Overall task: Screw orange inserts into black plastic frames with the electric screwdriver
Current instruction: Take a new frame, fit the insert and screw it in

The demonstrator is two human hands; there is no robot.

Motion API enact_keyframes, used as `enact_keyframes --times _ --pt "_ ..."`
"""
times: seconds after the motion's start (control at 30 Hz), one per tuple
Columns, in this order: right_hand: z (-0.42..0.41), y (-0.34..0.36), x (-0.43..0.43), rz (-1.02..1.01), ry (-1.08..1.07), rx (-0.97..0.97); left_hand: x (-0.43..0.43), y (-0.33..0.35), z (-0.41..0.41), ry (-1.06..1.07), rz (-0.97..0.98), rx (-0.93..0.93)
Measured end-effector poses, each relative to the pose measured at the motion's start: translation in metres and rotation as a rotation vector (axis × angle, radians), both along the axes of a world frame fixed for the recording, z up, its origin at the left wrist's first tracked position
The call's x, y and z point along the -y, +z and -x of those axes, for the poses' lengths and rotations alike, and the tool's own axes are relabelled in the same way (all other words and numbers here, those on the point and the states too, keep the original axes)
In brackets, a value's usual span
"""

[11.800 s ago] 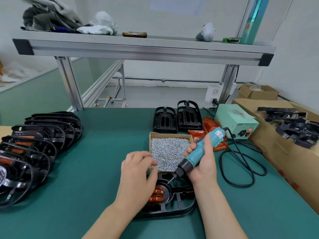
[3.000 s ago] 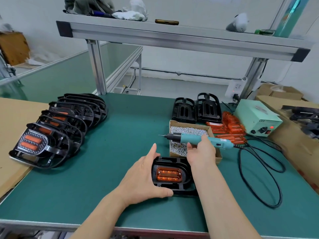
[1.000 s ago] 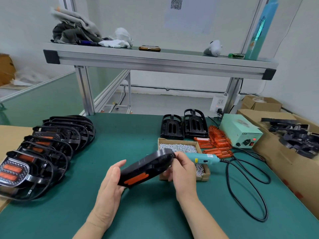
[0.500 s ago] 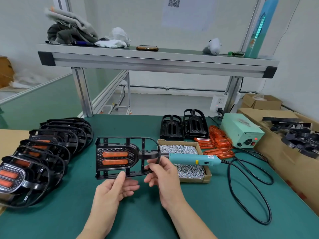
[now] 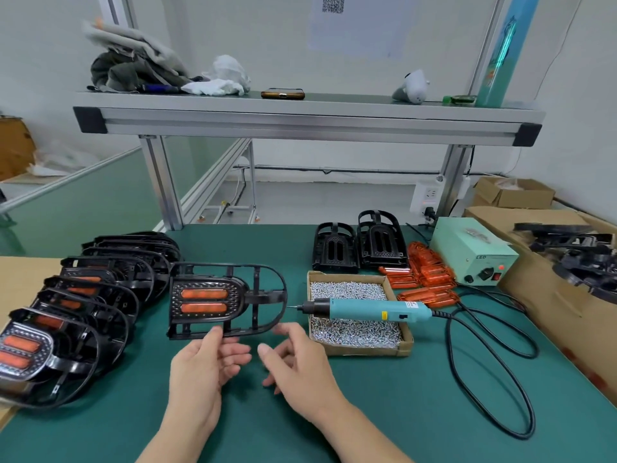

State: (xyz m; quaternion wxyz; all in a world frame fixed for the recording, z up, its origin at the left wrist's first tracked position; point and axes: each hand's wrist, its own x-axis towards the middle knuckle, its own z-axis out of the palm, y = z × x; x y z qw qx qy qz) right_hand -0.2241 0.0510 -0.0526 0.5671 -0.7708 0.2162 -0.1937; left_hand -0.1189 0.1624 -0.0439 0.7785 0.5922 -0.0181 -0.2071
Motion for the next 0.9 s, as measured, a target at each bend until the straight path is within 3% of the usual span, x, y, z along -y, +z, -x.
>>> enact_keyframes --times 0.13,0.9 --pt "-0.002 -0.006 0.002 0.122 0.012 -0.037 0.011 0.011 -0.028 -0.02 -0.083 -0.032" --pt "-0.008 -0.005 0.007 0.003 0.005 -0.053 0.087 0.007 -0.127 -0.144 -0.22 -0.253"
